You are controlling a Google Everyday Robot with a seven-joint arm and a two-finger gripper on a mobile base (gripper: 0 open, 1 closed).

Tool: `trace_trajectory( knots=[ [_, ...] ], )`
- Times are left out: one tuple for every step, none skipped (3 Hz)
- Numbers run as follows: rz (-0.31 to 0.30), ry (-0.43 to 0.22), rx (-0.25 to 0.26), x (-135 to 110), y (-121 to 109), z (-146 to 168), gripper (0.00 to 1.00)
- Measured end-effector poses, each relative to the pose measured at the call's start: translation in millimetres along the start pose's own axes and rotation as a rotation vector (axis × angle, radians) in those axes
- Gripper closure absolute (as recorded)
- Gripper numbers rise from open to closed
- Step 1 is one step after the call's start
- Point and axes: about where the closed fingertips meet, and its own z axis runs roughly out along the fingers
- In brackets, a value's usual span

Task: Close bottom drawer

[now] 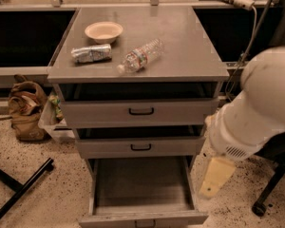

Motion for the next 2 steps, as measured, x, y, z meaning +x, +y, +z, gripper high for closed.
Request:
trace_trajectory(
  knots=[
    [-0.002,0.034,-0.045,14.7,21.7,26.5,0.00],
    [-0.002,0.034,-0.045,14.7,21.7,26.5,0.00]
  ],
)
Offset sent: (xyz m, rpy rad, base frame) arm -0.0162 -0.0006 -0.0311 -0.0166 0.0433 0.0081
